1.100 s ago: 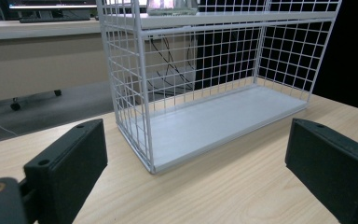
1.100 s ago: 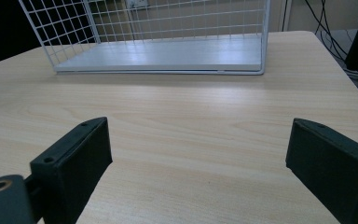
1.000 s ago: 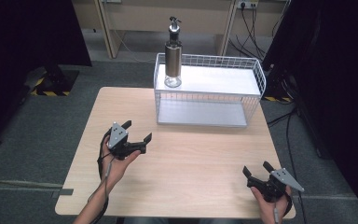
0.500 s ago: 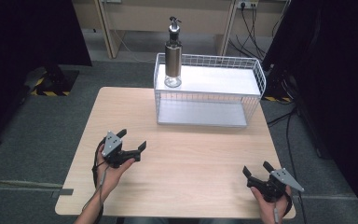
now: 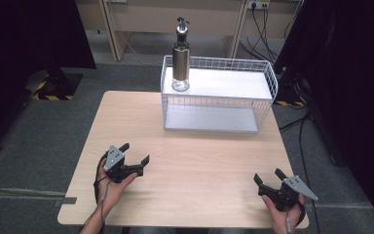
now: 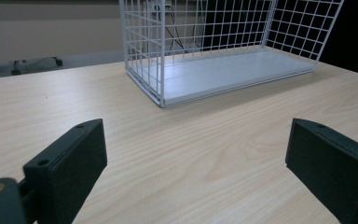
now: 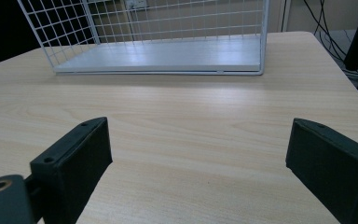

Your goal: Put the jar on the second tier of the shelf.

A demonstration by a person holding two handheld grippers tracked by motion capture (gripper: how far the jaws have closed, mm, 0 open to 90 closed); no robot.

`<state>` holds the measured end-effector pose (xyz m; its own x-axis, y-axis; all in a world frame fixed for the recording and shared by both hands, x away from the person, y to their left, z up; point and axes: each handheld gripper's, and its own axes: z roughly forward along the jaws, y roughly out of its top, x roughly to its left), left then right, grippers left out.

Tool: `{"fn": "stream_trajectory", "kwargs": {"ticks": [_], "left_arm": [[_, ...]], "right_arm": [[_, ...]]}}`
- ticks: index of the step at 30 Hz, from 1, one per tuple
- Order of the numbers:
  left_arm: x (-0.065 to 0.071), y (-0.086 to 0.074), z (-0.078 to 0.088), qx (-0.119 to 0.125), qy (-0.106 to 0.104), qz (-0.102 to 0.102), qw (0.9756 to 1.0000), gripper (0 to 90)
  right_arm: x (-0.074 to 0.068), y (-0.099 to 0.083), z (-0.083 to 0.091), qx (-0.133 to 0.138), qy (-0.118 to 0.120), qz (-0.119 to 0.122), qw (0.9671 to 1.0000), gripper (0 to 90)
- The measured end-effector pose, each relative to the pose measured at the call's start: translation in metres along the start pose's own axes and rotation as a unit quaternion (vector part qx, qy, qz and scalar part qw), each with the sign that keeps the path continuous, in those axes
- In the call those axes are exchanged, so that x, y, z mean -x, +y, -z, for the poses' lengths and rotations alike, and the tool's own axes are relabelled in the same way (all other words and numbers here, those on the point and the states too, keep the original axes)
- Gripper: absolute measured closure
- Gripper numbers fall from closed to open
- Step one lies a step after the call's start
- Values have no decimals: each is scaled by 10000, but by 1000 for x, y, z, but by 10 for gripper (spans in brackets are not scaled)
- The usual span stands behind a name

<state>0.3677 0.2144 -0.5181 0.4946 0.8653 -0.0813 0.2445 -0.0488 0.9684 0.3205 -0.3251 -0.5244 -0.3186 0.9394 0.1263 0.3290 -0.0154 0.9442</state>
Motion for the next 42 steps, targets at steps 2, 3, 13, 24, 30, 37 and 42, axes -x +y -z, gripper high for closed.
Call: {"fn": "stream_trajectory", "kwargs": {"ticks": [2,3,13,24,30,37,42], "left_arm": [[-1,-3,2,-13,11,10,10000,51],[-1,-5,3,-30,17,20,10000,51],[-4,-14,5,-88,77,70,9999,51],[-8,-23,7,-197,96,151,9996,55],[-9,-24,8,-201,119,171,9996,59],[-7,-24,9,-162,154,114,9997,70],[-7,-24,9,-167,150,132,9997,70]], "right_arm": [[0,0,0,-3,-3,6,10000,70],[0,0,0,-6,-3,13,10000,71],[0,0,0,5,-3,0,10000,71],[0,0,1,16,0,-23,10000,70],[0,0,1,13,3,-18,10000,70],[0,0,0,-5,11,3,10000,70],[0,0,0,-19,16,14,10000,71]]}}
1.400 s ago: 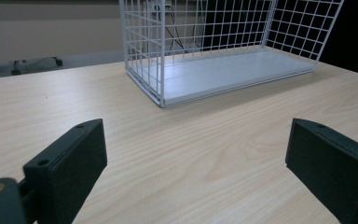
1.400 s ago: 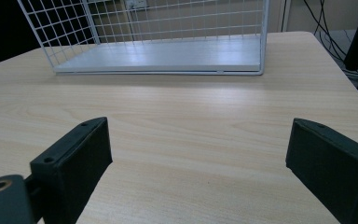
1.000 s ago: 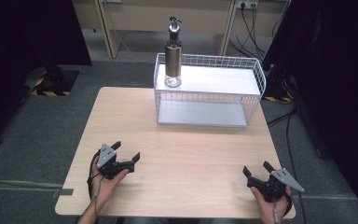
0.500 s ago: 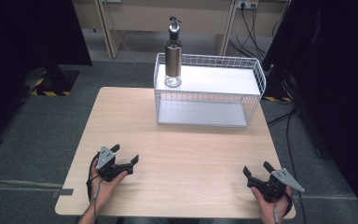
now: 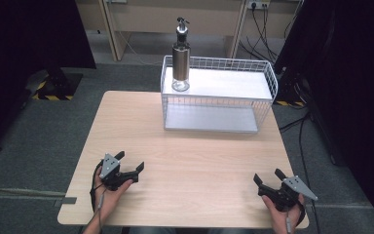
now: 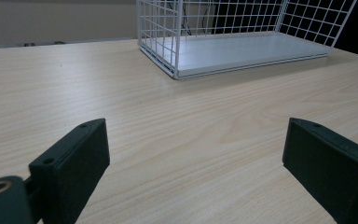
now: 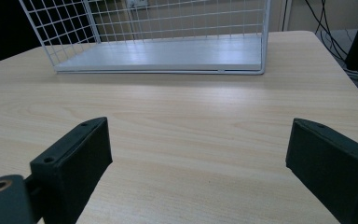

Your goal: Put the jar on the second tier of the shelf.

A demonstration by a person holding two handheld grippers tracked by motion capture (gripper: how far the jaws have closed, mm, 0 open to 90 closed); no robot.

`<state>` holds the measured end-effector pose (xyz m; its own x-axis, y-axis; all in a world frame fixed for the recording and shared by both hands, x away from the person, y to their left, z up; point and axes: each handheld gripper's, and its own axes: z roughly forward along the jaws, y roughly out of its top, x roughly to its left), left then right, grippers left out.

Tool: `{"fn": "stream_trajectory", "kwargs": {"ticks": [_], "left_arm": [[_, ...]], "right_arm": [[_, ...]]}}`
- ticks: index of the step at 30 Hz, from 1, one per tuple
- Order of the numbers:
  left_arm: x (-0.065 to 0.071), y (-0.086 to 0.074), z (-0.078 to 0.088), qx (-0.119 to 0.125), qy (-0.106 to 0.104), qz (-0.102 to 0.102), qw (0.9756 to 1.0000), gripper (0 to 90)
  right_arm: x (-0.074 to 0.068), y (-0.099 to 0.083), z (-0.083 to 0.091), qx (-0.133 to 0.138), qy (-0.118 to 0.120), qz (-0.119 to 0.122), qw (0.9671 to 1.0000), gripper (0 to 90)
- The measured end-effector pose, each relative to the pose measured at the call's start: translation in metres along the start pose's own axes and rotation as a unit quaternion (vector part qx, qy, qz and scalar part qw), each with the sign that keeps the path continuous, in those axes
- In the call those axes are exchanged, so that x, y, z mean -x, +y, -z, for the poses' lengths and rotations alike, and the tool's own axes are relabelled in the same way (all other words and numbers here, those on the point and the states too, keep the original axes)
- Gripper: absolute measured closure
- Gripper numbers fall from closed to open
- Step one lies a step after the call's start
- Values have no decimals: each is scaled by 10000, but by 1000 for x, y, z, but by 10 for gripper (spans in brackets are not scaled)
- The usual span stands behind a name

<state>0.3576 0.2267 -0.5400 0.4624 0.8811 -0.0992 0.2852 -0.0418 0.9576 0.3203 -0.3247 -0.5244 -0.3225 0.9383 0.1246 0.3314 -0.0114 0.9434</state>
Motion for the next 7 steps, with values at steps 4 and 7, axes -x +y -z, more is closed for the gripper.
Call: {"fn": "stream_trajectory", "kwargs": {"ticks": [4,7], "left_arm": [[0,0,0,4,-9,-8,10000,73],[0,0,0,-11,-15,-20,10000,78]], "right_arm": [[0,0,0,-7,1,10,10000,70],[0,0,0,-7,1,13,10000,70]]}}
